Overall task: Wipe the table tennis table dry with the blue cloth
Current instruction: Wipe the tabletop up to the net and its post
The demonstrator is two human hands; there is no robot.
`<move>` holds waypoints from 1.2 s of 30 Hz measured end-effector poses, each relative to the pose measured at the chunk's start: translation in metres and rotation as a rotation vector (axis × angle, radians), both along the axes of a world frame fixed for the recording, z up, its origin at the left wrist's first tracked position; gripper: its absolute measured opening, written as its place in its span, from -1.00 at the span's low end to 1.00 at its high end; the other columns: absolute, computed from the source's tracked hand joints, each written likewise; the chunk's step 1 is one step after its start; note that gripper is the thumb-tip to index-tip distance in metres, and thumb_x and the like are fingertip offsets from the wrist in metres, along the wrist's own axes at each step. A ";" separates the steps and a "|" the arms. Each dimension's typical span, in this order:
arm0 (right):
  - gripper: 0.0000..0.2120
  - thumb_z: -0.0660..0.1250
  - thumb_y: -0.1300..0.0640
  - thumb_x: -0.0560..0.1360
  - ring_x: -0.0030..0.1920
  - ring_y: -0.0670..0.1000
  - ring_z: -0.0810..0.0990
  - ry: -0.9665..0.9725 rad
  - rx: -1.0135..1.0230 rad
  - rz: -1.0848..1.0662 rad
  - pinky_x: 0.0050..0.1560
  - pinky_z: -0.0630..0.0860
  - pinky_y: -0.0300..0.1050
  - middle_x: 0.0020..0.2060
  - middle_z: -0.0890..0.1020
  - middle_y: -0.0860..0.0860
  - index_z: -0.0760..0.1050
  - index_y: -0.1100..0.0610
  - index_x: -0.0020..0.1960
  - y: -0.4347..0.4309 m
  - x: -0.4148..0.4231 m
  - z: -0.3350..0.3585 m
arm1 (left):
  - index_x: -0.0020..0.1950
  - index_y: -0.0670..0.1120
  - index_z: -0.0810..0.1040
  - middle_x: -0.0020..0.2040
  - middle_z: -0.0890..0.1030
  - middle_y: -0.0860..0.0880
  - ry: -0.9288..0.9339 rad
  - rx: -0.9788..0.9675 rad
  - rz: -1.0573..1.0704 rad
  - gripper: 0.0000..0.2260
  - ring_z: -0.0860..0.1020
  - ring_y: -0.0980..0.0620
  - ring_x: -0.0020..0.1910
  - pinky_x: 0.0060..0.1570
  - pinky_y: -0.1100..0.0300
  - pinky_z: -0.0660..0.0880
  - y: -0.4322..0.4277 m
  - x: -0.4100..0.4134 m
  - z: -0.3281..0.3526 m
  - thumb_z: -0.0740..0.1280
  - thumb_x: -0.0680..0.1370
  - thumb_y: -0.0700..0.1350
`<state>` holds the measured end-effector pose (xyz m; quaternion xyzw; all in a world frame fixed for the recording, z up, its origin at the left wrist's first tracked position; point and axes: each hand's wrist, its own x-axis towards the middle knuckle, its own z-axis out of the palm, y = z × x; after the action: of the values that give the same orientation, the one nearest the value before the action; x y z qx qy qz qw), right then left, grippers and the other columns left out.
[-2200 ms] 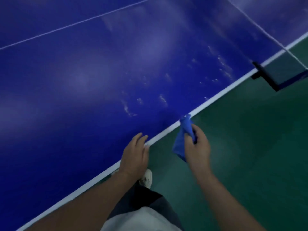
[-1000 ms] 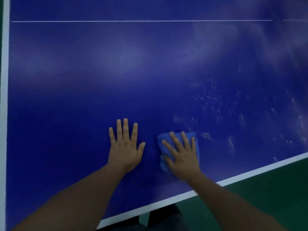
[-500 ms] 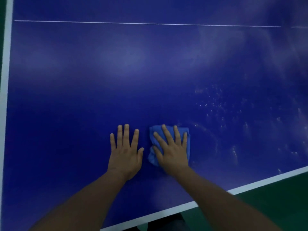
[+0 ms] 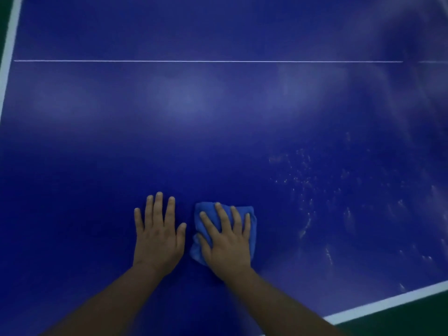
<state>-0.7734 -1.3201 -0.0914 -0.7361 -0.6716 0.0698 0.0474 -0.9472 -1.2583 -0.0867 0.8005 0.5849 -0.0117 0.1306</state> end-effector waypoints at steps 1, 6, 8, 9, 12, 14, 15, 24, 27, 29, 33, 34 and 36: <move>-0.49 0.17 -0.29 0.59 0.51 0.23 0.28 -0.001 0.015 0.008 0.46 0.12 0.41 0.54 0.33 -0.02 0.35 -0.18 0.50 0.018 0.012 -0.002 | 0.60 -0.17 0.15 0.62 0.08 -0.23 0.002 0.004 -0.009 -0.38 0.00 -0.20 0.61 0.53 -0.18 -0.20 0.003 0.005 0.000 -0.02 0.64 0.16; -0.51 0.17 -0.23 0.59 0.46 0.23 0.27 -0.006 -0.023 -0.284 0.48 0.08 0.31 0.52 0.35 0.01 0.37 -0.17 0.50 0.120 0.121 -0.008 | 0.61 -0.11 0.14 0.62 0.07 -0.20 0.045 -0.003 -0.068 -0.38 -0.04 -0.18 0.62 0.52 -0.23 -0.15 0.015 0.042 -0.001 -0.02 0.63 0.20; -0.54 0.20 -0.18 0.61 0.42 0.25 0.31 0.032 -0.047 -0.482 0.44 0.14 0.29 0.50 0.36 0.05 0.40 -0.14 0.48 0.131 0.173 -0.002 | 0.63 -0.09 0.10 0.63 0.02 -0.19 0.061 -0.015 -0.097 -0.36 -0.09 -0.17 0.62 0.52 -0.25 -0.15 0.020 0.061 -0.003 -0.04 0.63 0.23; -0.56 0.20 -0.16 0.61 0.40 0.26 0.34 0.043 -0.031 -0.556 0.41 0.18 0.29 0.47 0.39 0.07 0.44 -0.10 0.46 0.125 0.193 0.002 | 0.64 -0.08 0.07 0.64 -0.02 -0.19 0.063 -0.023 -0.095 -0.35 -0.13 -0.16 0.62 0.52 -0.26 -0.16 0.023 0.069 -0.003 -0.06 0.64 0.25; -0.55 0.17 -0.14 0.59 0.35 0.32 0.39 0.061 0.025 -0.605 0.32 0.29 0.34 0.44 0.42 0.13 0.50 -0.03 0.41 0.095 0.208 0.010 | 0.65 -0.06 -0.07 0.64 -0.15 -0.18 0.087 -0.051 -0.015 -0.31 -0.24 -0.16 0.61 0.50 -0.27 -0.23 0.033 0.091 -0.007 -0.14 0.63 0.31; -0.54 0.14 -0.15 0.59 0.33 0.33 0.42 0.036 0.059 -0.378 0.25 0.38 0.32 0.45 0.43 0.13 0.51 -0.01 0.40 0.074 0.169 0.009 | 0.64 -0.05 -0.11 0.64 -0.17 -0.19 0.108 -0.057 0.010 -0.31 -0.24 -0.18 0.61 0.49 -0.31 -0.23 0.035 0.095 -0.010 -0.16 0.63 0.33; -0.52 0.11 -0.18 0.60 0.37 0.30 0.40 0.011 0.041 -0.210 0.26 0.39 0.30 0.48 0.41 0.10 0.50 -0.03 0.42 0.066 0.143 0.006 | 0.65 -0.06 -0.09 0.64 -0.16 -0.19 0.107 -0.053 0.007 -0.31 -0.21 -0.19 0.61 0.48 -0.33 -0.20 0.035 0.096 -0.012 -0.15 0.63 0.32; -0.49 0.08 -0.17 0.62 0.55 0.20 0.19 0.025 0.003 -0.243 0.49 0.08 0.31 0.57 0.26 -0.04 0.40 -0.02 0.49 0.190 0.204 -0.004 | 0.65 -0.07 -0.06 0.64 -0.11 -0.22 0.160 -0.028 -0.019 -0.31 -0.16 -0.23 0.61 0.46 -0.36 -0.16 0.035 0.096 -0.015 -0.13 0.64 0.32; -0.51 0.07 -0.17 0.67 0.59 0.17 0.03 0.082 -0.052 -0.336 0.54 -0.07 0.27 0.62 0.12 -0.07 0.31 -0.02 0.54 0.245 0.235 0.007 | 0.65 -0.09 -0.03 0.64 -0.08 -0.23 0.169 -0.023 -0.021 -0.31 -0.13 -0.24 0.61 0.46 -0.38 -0.11 0.035 0.095 -0.014 -0.12 0.64 0.31; -0.51 0.10 -0.15 0.66 0.58 0.20 0.10 0.059 -0.036 -0.232 0.53 -0.02 0.28 0.60 0.17 -0.05 0.34 0.01 0.52 0.242 0.219 0.006 | 0.64 -0.09 0.00 0.63 -0.06 -0.23 0.171 -0.023 -0.021 -0.31 -0.11 -0.24 0.61 0.46 -0.39 -0.09 0.034 0.094 -0.014 -0.09 0.64 0.30; -0.52 0.10 -0.16 0.62 0.52 0.22 0.27 0.017 -0.010 0.237 0.47 0.17 0.32 0.53 0.35 -0.01 0.48 0.02 0.42 0.148 0.167 0.003 | 0.64 -0.10 0.07 0.63 0.00 -0.24 0.149 -0.023 -0.024 -0.31 -0.07 -0.25 0.61 0.47 -0.39 -0.05 0.036 0.094 -0.012 -0.03 0.62 0.30; -0.53 0.11 -0.16 0.62 0.52 0.21 0.27 0.032 -0.021 0.314 0.46 0.18 0.33 0.53 0.36 -0.01 0.48 0.01 0.42 0.141 0.171 0.001 | 0.63 -0.10 0.07 0.63 0.02 -0.24 0.144 -0.031 -0.027 -0.30 -0.06 -0.25 0.61 0.47 -0.39 -0.04 0.035 0.095 -0.011 -0.03 0.62 0.30; -0.52 0.12 -0.17 0.61 0.52 0.20 0.26 0.012 -0.002 0.297 0.44 0.20 0.36 0.53 0.35 -0.01 0.47 -0.01 0.43 0.167 0.187 -0.001 | 0.63 -0.11 0.10 0.62 0.07 -0.24 0.113 -0.045 -0.031 -0.32 -0.02 -0.24 0.61 0.47 -0.37 -0.01 0.040 0.095 -0.008 -0.06 0.63 0.29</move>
<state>-0.5868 -1.1531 -0.0920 -0.6284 -0.7726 0.0812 0.0398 -0.8520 -1.2187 -0.0949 0.8044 0.5783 -0.0720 0.1150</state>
